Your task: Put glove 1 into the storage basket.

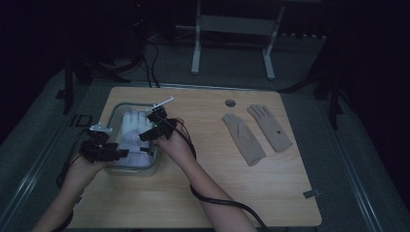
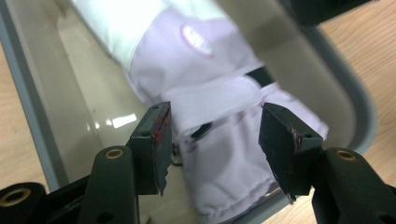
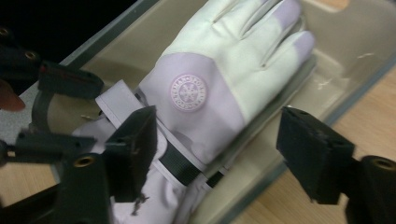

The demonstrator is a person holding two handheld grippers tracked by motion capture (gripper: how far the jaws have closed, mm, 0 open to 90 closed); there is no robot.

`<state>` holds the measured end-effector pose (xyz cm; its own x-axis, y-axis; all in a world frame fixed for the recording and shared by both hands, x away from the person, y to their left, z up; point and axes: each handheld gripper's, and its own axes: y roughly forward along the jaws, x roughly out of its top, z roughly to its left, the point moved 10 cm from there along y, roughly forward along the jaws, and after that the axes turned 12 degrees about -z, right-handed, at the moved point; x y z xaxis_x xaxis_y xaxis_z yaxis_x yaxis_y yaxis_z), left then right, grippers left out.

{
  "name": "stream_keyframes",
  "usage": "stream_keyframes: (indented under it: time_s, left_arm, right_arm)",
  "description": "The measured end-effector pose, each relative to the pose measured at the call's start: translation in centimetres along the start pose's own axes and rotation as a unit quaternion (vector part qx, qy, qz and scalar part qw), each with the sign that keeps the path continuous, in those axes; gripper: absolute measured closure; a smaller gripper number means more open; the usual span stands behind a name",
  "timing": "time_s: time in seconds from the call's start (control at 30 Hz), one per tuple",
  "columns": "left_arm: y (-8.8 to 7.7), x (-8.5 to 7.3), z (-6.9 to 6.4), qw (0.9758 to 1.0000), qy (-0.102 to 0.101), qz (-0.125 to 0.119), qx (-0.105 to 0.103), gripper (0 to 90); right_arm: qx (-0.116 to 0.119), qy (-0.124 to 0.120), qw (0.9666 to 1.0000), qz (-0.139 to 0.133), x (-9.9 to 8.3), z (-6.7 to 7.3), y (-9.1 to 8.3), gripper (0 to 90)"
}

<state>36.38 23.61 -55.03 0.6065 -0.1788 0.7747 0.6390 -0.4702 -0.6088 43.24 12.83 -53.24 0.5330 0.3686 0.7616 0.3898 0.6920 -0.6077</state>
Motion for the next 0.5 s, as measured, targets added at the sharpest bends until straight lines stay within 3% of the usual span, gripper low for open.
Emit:
stream_keyframes:
  time_s: [0.23,0.5]
  left_arm:
    - [0.4,1.0,-2.3,0.9996,0.013,-0.012,-0.022,44.8]
    - [1.1,2.2,-5.2,0.9980,0.020,-0.027,-0.053,45.3]
  right_arm:
    - [0.010,-0.014,0.9999,0.003,-0.8,-0.6,-1.6,19.2]
    - [-0.003,-0.019,0.9998,-0.009,-1.6,-2.7,-3.7,19.2]
